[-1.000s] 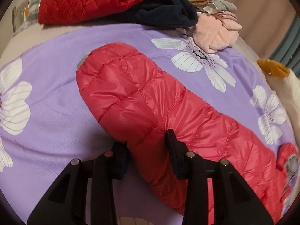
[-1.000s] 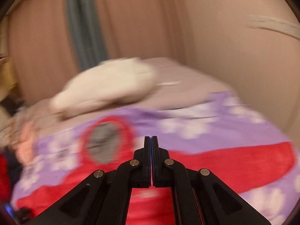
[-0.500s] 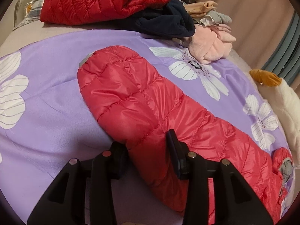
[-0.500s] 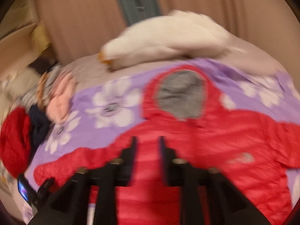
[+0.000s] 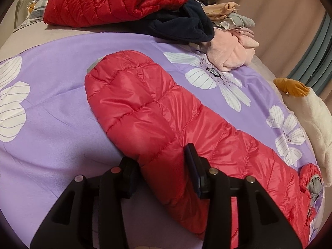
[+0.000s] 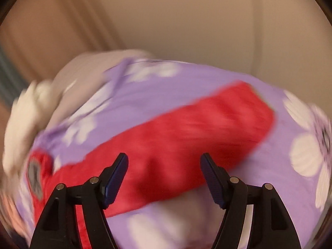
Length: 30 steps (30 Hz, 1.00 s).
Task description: Fold large clothes
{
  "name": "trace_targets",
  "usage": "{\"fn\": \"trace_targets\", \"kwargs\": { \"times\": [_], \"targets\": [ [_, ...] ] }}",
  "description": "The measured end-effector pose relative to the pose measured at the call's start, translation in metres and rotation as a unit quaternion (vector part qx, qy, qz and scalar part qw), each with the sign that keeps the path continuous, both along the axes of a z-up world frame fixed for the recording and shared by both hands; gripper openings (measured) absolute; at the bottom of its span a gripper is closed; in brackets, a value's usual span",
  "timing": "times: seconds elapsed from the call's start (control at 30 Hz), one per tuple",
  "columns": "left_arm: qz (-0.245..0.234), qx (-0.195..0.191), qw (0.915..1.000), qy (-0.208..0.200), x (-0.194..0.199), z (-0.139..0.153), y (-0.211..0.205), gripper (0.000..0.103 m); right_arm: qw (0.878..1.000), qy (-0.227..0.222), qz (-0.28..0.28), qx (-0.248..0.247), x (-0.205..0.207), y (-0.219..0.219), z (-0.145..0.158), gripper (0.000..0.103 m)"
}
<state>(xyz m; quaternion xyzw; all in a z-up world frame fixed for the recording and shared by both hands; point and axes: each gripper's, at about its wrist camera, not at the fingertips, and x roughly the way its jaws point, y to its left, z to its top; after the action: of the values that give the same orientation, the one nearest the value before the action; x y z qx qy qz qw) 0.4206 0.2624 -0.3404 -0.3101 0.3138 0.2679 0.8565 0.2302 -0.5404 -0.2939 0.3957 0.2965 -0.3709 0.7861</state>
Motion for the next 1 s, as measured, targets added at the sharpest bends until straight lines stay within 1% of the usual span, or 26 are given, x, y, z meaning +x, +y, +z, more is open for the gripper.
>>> {"fn": "trace_targets", "kwargs": {
  "times": [0.07, 0.1, 0.13, 0.17, 0.2, 0.23, 0.27, 0.3, 0.33, 0.4, 0.43, 0.5, 0.53, 0.6, 0.7, 0.73, 0.8, 0.87, 0.93, 1.0],
  "targets": [
    [0.0, -0.002, 1.0, -0.002, 0.0, 0.0, 0.0, 0.042, 0.998, -0.017, -0.054, 0.012, -0.03, -0.018, -0.012, 0.071],
    [0.0, -0.003, 1.0, -0.004, -0.001, 0.0, 0.0, 0.042, 0.997, -0.024, -0.071, 0.014, -0.039, -0.022, -0.017, 0.071],
    [-0.001, -0.004, 1.0, -0.005, -0.001, 0.0, 0.0, 0.042, 0.995, -0.042, -0.087, 0.024, -0.049, -0.03, -0.026, 0.072],
    [-0.001, -0.005, 1.0, -0.005, 0.0, 0.0, 0.0, 0.043, 0.993, -0.064, -0.091, 0.042, -0.054, -0.037, -0.036, 0.072],
    [-0.002, -0.003, 1.0, -0.005, 0.0, 0.0, -0.001, 0.045, 0.988, -0.093, -0.099, 0.073, -0.06, -0.045, -0.05, 0.072],
    [-0.004, -0.001, 1.0, -0.004, 0.001, 0.0, -0.002, 0.045, 0.984, -0.121, -0.105, 0.078, -0.064, -0.048, -0.057, 0.072],
    [-0.005, 0.001, 1.0, -0.002, 0.002, 0.0, -0.003, 0.046, 0.982, -0.138, -0.107, 0.071, -0.065, -0.048, -0.058, 0.072],
    [-0.005, 0.003, 1.0, 0.0, 0.002, 0.0, -0.003, 0.046, 0.982, -0.147, -0.105, 0.062, -0.064, -0.048, -0.057, 0.071],
    [-0.006, 0.005, 1.0, 0.002, 0.002, 0.0, -0.004, 0.046, 0.984, -0.136, -0.102, 0.052, -0.058, -0.049, -0.054, 0.068],
    [-0.006, 0.006, 1.0, 0.002, 0.002, 0.0, -0.003, 0.046, 0.991, -0.091, -0.089, 0.034, -0.044, -0.053, -0.051, 0.03],
    [-0.006, 0.005, 1.0, 0.0, 0.001, 0.0, -0.003, 0.046, 0.994, -0.072, -0.08, 0.026, -0.036, -0.054, -0.05, 0.026],
    [-0.006, 0.003, 1.0, -0.002, 0.001, 0.0, -0.002, 0.047, 0.997, -0.037, -0.071, -0.004, -0.021, -0.046, -0.037, 0.014],
    [-0.006, 0.003, 1.0, -0.002, 0.001, 0.0, -0.002, 0.047, 0.997, -0.029, -0.07, -0.018, -0.016, -0.042, -0.03, 0.013],
    [-0.006, 0.003, 1.0, -0.002, 0.001, 0.0, -0.002, 0.047, 0.997, -0.018, -0.054, -0.058, 0.0, -0.027, -0.006, 0.012],
    [-0.006, 0.003, 1.0, -0.003, 0.001, 0.0, -0.002, 0.047, 0.993, -0.031, -0.013, -0.109, 0.022, 0.002, 0.032, 0.012],
    [-0.006, 0.002, 1.0, -0.003, 0.001, 0.0, -0.002, 0.047, 0.991, -0.041, 0.007, -0.126, 0.034, 0.017, 0.05, 0.012],
    [-0.008, 0.002, 0.9999, -0.005, 0.001, 0.0, -0.003, 0.05, 0.984, -0.067, 0.055, -0.153, 0.06, 0.054, 0.082, 0.012],
    [-0.011, 0.002, 0.9999, -0.008, 0.001, 0.0, -0.003, 0.051, 0.976, -0.098, 0.103, -0.164, 0.078, 0.092, 0.108, 0.012],
    [-0.013, -0.002, 0.9998, -0.013, 0.0, 0.0, -0.003, 0.053, 0.96, -0.119, 0.174, -0.183, 0.113, 0.152, 0.134, 0.012],
    [-0.014, -0.007, 0.9997, -0.019, -0.001, 0.0, -0.002, 0.054, 0.943, -0.133, 0.23, -0.199, 0.14, 0.204, 0.149, 0.012]
  ]
}}
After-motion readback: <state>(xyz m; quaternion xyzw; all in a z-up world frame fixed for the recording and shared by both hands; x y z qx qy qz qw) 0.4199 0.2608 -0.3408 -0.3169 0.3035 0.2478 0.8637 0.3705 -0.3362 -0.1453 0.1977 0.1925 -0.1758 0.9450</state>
